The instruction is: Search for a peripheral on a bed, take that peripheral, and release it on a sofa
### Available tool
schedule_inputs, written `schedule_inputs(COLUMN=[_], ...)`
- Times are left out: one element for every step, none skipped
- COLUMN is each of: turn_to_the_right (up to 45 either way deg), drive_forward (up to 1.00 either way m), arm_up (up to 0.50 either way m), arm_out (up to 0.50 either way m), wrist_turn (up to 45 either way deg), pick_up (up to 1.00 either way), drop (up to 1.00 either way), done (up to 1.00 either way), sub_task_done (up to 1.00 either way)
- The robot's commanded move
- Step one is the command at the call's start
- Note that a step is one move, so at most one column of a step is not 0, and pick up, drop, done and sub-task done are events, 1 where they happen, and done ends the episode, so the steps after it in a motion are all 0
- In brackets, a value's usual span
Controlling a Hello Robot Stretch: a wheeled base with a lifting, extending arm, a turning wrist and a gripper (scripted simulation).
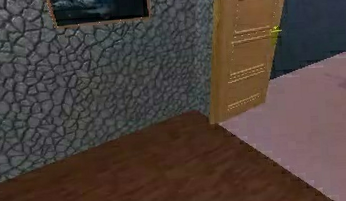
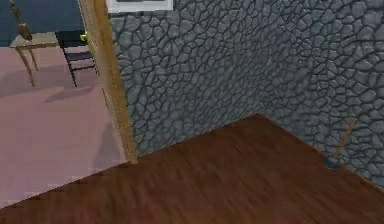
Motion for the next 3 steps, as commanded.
schedule_inputs(turn_to_the_right=[42.0, 0.0, 0.0], drive_forward=[0.00, 1.00, 1.00], arm_up=[0.00, 0.00, 0.00], arm_out=[0.00, 0.00, 0.00], wrist_turn=[0.0, 0.0, 0.0], pick_up=[0.00, 0.00, 0.00], drop=[0.00, 0.00, 0.00], done=[0.00, 0.00, 0.00], sub_task_done=[0.00, 0.00, 0.00])
